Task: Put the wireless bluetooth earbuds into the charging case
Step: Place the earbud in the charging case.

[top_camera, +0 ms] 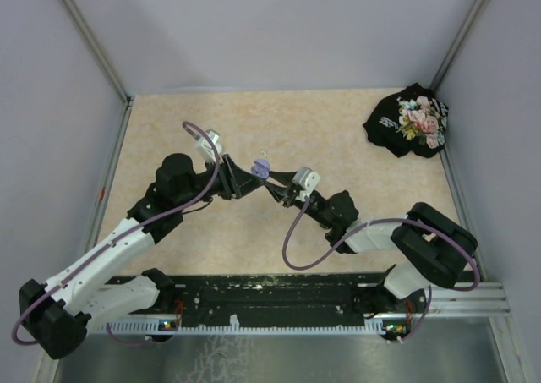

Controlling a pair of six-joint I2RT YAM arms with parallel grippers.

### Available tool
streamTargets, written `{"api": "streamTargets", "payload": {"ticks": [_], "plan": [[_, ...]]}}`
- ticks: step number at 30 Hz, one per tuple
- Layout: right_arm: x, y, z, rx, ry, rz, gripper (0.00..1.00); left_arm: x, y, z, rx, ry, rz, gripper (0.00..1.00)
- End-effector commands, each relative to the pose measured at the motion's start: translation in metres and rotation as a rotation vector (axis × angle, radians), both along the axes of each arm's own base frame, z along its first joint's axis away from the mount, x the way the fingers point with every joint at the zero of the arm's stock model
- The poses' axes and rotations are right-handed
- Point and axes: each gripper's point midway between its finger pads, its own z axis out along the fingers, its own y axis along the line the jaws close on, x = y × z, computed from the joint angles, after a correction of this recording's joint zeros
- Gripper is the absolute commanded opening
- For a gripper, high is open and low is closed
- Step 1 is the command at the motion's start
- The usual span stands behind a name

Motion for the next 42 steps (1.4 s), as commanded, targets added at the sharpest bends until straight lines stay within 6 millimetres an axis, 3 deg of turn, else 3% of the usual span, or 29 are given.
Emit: {"api": "streamTargets", "payload": {"ticks": [1, 5, 13, 35, 42], "plan": [[-0.004, -0.001, 0.038, 0.092, -0.072, 0.011, 0.0, -0.002, -0.006, 0.018, -0.004, -0.069, -0.042, 0.52], [-0.005, 0.0, 0.039, 0.091, -0.073, 0.015, 0.0, -0.002, -0.012, 0.021, 0.013, -0.082, -0.064, 0.52], [-0.006, -0.001, 0.04, 0.094, -0.078, 0.014, 0.0, 0.006, 0.011, 0.016, 0.129, -0.111, 0.038, 0.59], [-0.008, 0.0, 0.038, 0.099, -0.06, 0.033, 0.0, -0.01, -0.022, 0.023, 0.089, -0.157, -0.154, 0.5], [-0.01, 0.002, 0.038, 0.097, -0.058, 0.044, 0.0, -0.005, -0.028, 0.022, 0.106, -0.165, -0.155, 0.49]]}}
